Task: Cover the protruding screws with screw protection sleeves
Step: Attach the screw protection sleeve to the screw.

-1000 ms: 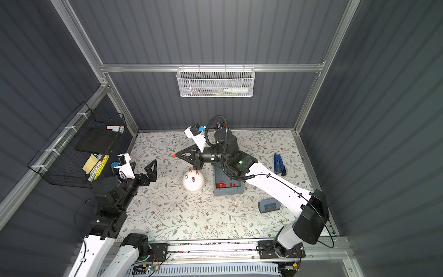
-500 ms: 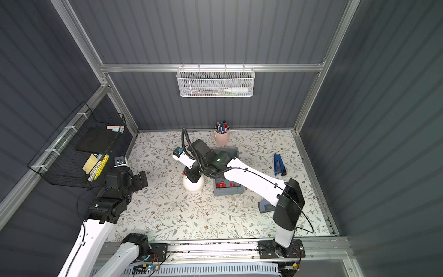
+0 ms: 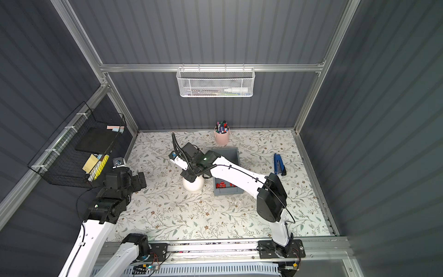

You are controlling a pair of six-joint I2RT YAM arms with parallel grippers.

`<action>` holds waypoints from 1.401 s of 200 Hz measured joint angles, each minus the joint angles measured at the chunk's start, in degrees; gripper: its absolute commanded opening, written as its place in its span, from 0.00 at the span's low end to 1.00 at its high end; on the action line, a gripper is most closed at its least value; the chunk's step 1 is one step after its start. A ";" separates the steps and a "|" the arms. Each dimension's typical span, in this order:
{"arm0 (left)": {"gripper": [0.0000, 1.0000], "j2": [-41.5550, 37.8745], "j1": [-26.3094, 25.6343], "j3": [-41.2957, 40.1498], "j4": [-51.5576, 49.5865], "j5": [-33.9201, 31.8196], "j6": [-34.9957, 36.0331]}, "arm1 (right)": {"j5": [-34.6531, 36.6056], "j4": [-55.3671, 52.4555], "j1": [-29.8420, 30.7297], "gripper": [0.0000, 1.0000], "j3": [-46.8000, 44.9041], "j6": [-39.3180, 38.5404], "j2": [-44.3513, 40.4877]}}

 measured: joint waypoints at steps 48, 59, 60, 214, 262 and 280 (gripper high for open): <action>0.99 0.00 0.26 0.00 -0.02 0.00 -0.26 | 1.97 -0.92 0.00 0.00 1.79 -0.61 2.93; 0.99 0.00 0.26 0.00 -0.02 0.00 -0.28 | 2.27 -1.38 0.00 0.00 2.14 -0.72 3.50; 0.99 0.00 0.26 0.00 -0.02 0.00 -0.28 | 2.27 -1.40 0.00 0.00 2.16 -0.74 3.54; 0.99 0.70 1.73 0.00 -0.66 0.61 -2.03 | 1.62 -1.84 0.00 0.00 2.71 -0.96 4.22; 0.99 0.81 1.99 0.00 -0.83 0.68 -2.29 | 1.11 -1.84 0.00 0.00 2.71 -0.96 4.24; 0.99 0.81 2.01 0.00 -0.83 0.68 -2.47 | 0.92 -1.84 0.00 0.00 2.71 -0.98 4.24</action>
